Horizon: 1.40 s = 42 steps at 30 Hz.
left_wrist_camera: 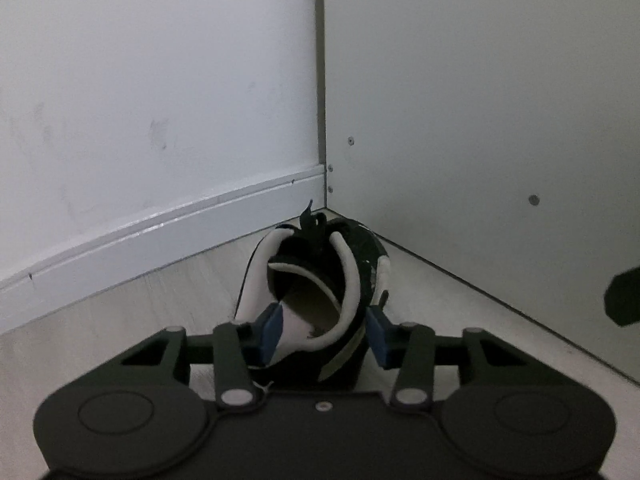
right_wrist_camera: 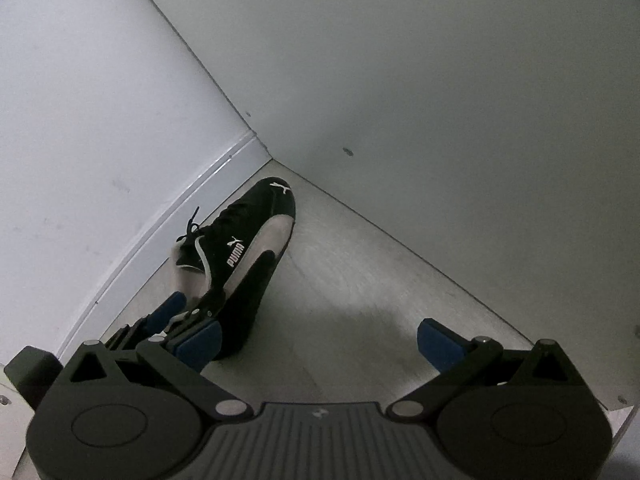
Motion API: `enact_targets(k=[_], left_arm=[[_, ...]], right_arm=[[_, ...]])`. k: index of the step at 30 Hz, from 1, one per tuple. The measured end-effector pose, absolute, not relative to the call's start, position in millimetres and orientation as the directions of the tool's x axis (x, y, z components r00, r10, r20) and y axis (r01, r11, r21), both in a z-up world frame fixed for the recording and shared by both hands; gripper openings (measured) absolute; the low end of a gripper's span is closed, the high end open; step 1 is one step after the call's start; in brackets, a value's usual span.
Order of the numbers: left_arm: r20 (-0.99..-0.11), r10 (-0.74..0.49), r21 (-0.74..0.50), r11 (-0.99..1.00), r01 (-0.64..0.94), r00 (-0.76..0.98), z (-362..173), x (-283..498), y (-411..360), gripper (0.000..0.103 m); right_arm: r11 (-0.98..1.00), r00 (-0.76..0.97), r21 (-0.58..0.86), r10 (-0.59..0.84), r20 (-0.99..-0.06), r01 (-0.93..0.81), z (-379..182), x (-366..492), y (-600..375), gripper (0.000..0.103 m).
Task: Organize scattered shoes
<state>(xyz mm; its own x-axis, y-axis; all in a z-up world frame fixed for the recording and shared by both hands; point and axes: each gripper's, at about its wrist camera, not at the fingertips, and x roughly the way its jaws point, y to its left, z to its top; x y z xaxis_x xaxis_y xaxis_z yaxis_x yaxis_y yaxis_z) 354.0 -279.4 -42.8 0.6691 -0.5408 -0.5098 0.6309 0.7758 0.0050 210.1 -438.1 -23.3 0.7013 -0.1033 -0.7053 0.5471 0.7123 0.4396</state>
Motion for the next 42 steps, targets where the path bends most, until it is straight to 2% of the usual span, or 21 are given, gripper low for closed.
enact_targets(k=[3,7,13,16,21,24,29,31,42], left_arm=[[-0.535,-0.526,0.066,0.754,0.653,0.661,-42.2,347.7,-289.3,0.065],[-0.544,-0.517,0.105,0.74,0.665,0.661,-46.6,347.0,-298.8,0.068],[-0.57,-0.459,0.193,0.731,0.654,0.682,-51.9,350.4,-312.0,0.061],[-0.569,-0.446,0.224,0.724,0.652,0.691,-54.7,351.3,-313.1,0.053],[-0.568,-0.477,0.167,0.731,0.662,0.671,-53.8,350.8,-304.8,0.031],[-0.583,-0.476,0.116,0.753,0.647,0.658,-52.1,345.7,-299.1,0.023],[-0.61,-0.448,0.043,0.805,0.592,0.653,-49.2,316.7,-274.2,0.021],[-0.646,-0.414,0.011,0.835,0.551,0.641,-47.6,298.9,-260.7,0.021],[-0.73,-0.308,-0.084,0.926,0.368,0.61,-36.2,171.0,-207.3,0.021]], right_arm=[[0.704,0.702,0.447,-0.103,-0.705,0.552,-23.8,210.0,-437.7,0.103],[0.703,0.703,0.453,-0.094,-0.705,0.548,-23.3,209.2,-436.2,0.103],[0.696,0.699,0.454,-0.098,-0.709,0.557,-23.6,207.1,-438.8,0.103],[0.699,0.7,0.459,-0.083,-0.71,0.548,-24.8,208.7,-437.8,0.103],[0.686,0.695,0.466,-0.082,-0.714,0.559,-26.9,207.8,-440.8,0.103],[0.677,0.693,0.471,-0.083,-0.716,0.566,-27.7,207.4,-443.0,0.103],[0.663,0.693,0.487,-0.068,-0.718,0.569,-29.2,207.7,-445.4,0.103],[0.656,0.692,0.493,-0.062,-0.719,0.571,-29.6,207.7,-446.2,0.103],[0.686,0.69,0.502,0.0,-0.724,0.527,-28.6,211.5,-431.4,0.103]])
